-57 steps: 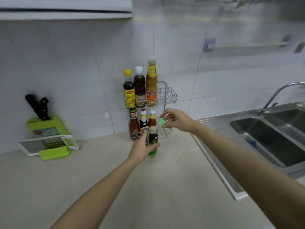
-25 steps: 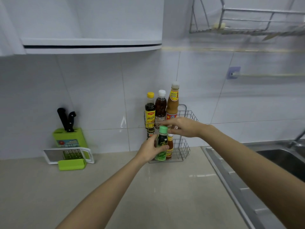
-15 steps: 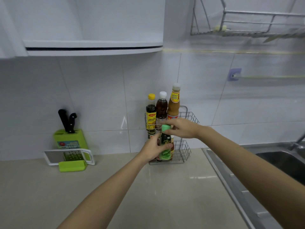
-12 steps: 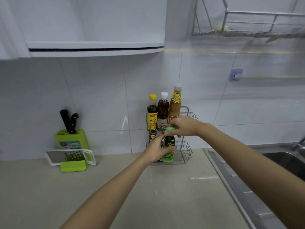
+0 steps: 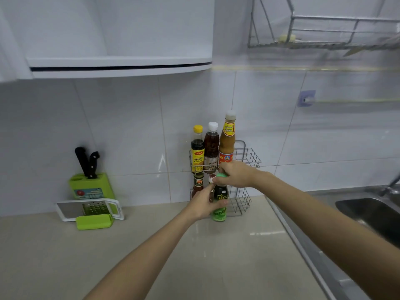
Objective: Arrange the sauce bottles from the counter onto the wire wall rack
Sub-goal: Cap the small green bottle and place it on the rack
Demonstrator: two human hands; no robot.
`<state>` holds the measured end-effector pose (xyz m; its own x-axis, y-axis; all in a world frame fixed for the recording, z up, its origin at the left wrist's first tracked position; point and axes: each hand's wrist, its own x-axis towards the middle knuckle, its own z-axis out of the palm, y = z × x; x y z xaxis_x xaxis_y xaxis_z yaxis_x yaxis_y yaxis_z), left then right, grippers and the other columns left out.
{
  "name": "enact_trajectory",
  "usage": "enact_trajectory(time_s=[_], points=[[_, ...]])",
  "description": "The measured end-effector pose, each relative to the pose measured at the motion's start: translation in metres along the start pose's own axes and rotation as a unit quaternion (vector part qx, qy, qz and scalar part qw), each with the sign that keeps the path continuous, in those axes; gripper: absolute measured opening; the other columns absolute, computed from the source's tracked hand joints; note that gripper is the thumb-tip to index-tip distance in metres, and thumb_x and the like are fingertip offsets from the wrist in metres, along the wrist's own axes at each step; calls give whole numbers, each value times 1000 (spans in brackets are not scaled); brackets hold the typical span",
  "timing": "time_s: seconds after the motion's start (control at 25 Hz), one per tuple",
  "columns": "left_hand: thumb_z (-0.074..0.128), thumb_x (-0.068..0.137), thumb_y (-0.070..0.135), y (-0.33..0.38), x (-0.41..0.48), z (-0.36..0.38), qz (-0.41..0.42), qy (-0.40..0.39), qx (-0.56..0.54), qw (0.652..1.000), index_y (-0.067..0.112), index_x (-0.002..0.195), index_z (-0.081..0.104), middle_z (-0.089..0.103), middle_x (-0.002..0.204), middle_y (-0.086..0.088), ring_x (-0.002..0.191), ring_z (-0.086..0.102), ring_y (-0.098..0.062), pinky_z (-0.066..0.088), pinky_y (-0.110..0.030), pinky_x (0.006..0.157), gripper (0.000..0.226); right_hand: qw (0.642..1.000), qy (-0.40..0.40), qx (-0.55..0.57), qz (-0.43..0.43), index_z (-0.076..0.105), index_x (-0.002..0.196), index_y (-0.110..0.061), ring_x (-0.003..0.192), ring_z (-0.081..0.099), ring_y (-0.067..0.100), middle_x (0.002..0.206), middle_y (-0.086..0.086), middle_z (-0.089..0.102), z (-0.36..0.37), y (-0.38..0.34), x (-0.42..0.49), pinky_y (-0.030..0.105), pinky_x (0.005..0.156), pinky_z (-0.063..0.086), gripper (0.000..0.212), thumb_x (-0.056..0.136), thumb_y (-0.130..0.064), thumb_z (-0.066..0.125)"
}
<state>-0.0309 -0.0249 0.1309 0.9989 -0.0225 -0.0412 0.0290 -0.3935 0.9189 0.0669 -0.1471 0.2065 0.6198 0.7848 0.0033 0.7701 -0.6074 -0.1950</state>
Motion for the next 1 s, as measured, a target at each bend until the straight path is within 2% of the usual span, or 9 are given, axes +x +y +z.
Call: enact_trajectory(time_s=[0.12,0.2,0.32,0.44,0.56,0.64,0.76,0.88,1.0], points=[[70,82,35,-10,0,2,-3,35,54,998,25,141,36,55,139,0,127,52,-18,44,-28,101,68,997,44,21,61,46,80,-13,71,52,22,77,5,55,17,-4,0,27,53,35,33,87,-44,56],[71,81,37,-15,3,6,-6,47,53,997,26,139,38,56,138,0,127,53,-19,45,-32,104,68,994,59,35,83,47,80,-12,72,52,23,78,5,55,23,-5,2,28,54,35,35,86,-45,57],[73,77,39,-17,11,10,-14,72,28,997,27,134,43,60,131,2,120,56,-17,48,-39,103,66,973,85,184,110,54,87,-11,74,56,22,80,3,58,31,3,-2,31,59,44,38,82,-48,64],[76,73,41,-13,22,9,-15,97,16,995,25,126,50,65,117,5,108,61,-15,53,-40,96,62,922,75,357,128,62,105,-13,82,66,24,85,4,62,42,14,-15,40,68,60,40,80,-44,70],[76,74,41,-16,33,18,-36,63,17,997,19,122,54,65,106,5,100,63,-14,55,-32,88,58,856,72,485,164,59,108,-13,82,64,14,85,-3,59,56,31,-25,29,59,59,34,83,-33,71],[75,76,35,-30,40,24,-78,50,28,995,13,110,58,69,98,-3,93,67,-19,56,-34,83,44,825,100,507,230,56,107,-6,88,66,19,92,4,61,73,50,-25,37,64,62,43,80,-34,74],[70,81,25,-71,46,16,-131,80,75,985,10,89,61,68,82,-7,83,65,-25,53,-37,78,19,774,192,501,335,54,101,-5,94,66,28,101,13,63,99,79,-25,47,70,61,47,76,-37,77],[64,80,16,-111,48,-2,-204,137,77,966,14,76,60,73,89,-16,89,69,-34,57,-42,82,6,698,271,529,400,53,93,-9,97,66,34,103,16,63,121,116,-15,52,74,60,48,69,-45,76],[60,80,11,-131,51,-13,-239,208,77,945,13,76,59,72,93,-17,92,67,-35,55,-39,82,4,652,318,530,439,51,84,-12,95,65,35,100,16,63,140,145,6,53,79,58,47,66,-49,74]])
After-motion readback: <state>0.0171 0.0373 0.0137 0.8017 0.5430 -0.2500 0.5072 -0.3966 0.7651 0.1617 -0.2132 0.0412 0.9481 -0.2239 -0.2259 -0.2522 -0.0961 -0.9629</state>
